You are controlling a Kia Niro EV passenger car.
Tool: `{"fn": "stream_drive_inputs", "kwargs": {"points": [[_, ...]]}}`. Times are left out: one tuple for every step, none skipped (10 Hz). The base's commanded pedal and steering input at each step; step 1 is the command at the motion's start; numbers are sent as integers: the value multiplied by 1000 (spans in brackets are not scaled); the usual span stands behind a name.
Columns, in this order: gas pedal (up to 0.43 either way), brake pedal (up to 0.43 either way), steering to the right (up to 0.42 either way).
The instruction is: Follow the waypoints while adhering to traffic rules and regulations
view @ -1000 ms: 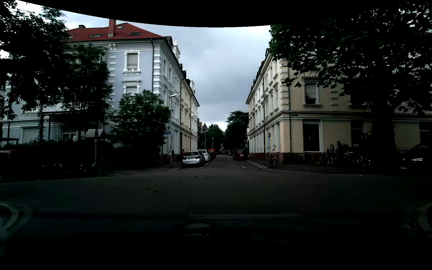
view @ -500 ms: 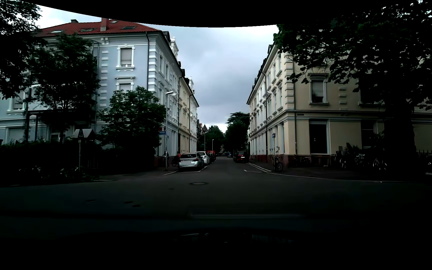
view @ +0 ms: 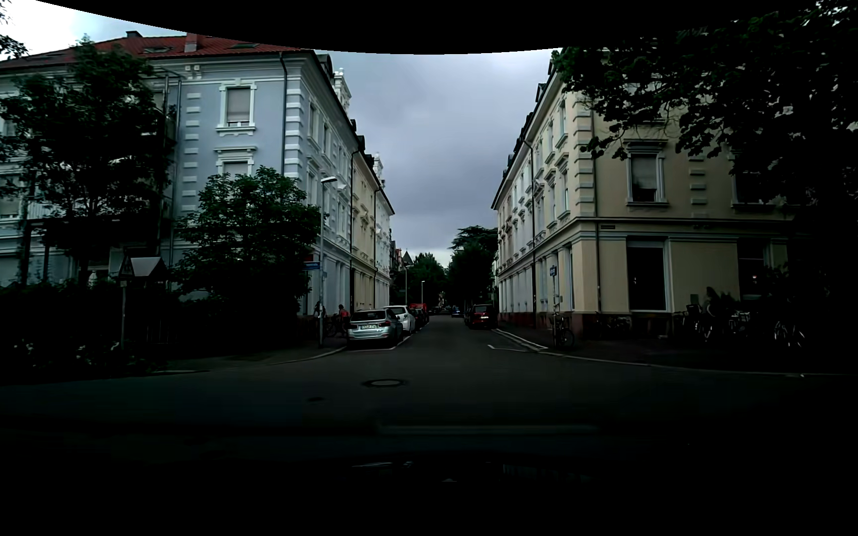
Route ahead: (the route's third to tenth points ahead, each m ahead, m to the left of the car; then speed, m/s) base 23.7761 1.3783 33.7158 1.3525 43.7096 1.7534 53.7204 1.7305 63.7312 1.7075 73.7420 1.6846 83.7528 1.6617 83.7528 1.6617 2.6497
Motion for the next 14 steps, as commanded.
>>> {"fn": "stream_drive_inputs", "kwargs": {"points": [[0,6,-2],[0,6,-1],[0,0,0],[0,0,2],[0,0,2],[0,0,1],[67,0,1],[189,0,1],[228,0,1],[240,0,1],[240,0,1],[240,0,1],[240,0,1],[240,0,1]]}}
